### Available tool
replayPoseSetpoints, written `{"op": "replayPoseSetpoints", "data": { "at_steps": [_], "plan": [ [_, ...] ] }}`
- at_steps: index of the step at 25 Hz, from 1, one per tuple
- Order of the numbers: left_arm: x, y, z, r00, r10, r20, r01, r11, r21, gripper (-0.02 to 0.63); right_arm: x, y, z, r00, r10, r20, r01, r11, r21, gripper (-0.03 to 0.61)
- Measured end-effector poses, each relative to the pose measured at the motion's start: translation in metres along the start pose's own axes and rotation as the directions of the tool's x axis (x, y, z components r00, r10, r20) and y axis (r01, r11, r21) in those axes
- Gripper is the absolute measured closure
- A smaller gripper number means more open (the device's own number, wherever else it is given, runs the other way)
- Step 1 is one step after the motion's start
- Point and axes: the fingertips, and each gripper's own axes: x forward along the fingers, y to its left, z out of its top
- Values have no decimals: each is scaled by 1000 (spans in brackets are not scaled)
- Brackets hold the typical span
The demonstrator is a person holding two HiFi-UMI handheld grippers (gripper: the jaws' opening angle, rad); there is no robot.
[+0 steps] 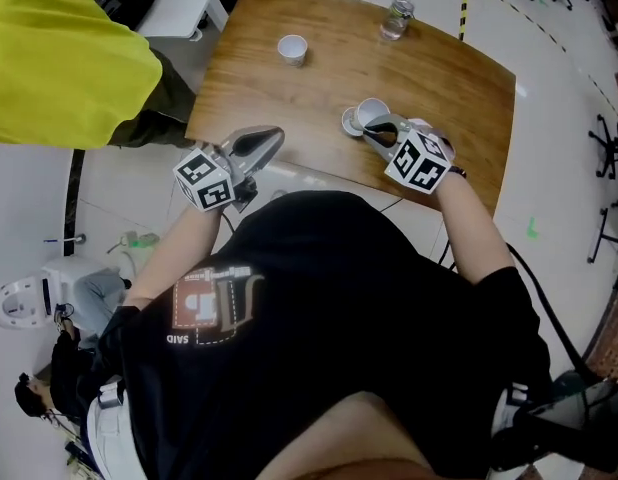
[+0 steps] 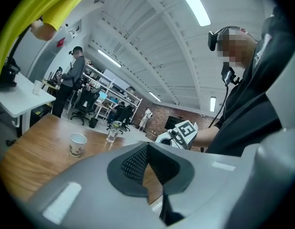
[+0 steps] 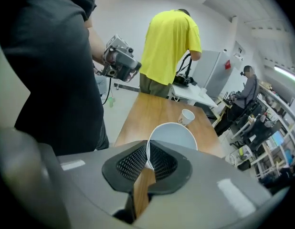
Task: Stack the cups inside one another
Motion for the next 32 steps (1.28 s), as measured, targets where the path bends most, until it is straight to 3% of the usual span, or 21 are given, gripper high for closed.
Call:
{"op": "replayPoseSetpoints", "data": {
  "at_steps": [4,7,10,12,14,17,19,21,24,26,29,32],
  "plan": [
    [-23,4,-4,1000,27,-4,-27,1000,2,612,29,11,-6,997,37,-62,-37,999,0,548],
    [-33,9,-5,999,51,-8,-51,999,-8,612,39,9,-4,998,42,-53,-39,998,53,409],
    [-33,15,-1,999,46,4,-46,999,2,612,7,-10,21,996,-49,76,38,990,137,396],
    [-29,20,3,999,40,19,-40,999,8,612,-36,-32,37,963,-159,219,99,960,260,396],
    [-23,25,11,999,42,31,-43,999,10,612,-87,-52,39,890,-282,359,107,893,437,408],
    [-5,25,26,998,28,52,-30,999,30,612,-156,-69,3,734,-495,465,53,725,687,455],
    [14,23,34,999,11,52,-14,999,52,612,-185,-65,-36,652,-620,436,68,621,781,503],
    [32,22,36,999,9,31,-12,997,78,612,-199,-52,-78,608,-713,350,139,529,837,560],
    [52,23,32,1000,26,-8,-25,994,109,612,-201,-29,-135,588,-783,202,213,391,895,565],
    [60,22,29,999,30,-22,-28,994,110,612,-194,-13,-159,605,-783,145,216,336,916,565],
    [73,15,28,999,12,-31,-9,994,109,612,-189,4,-173,633,-764,124,221,331,917,565],
    [85,9,31,999,-8,-35,12,993,117,612,-197,3,-173,634,-762,128,235,348,907,565]
  ]
}}
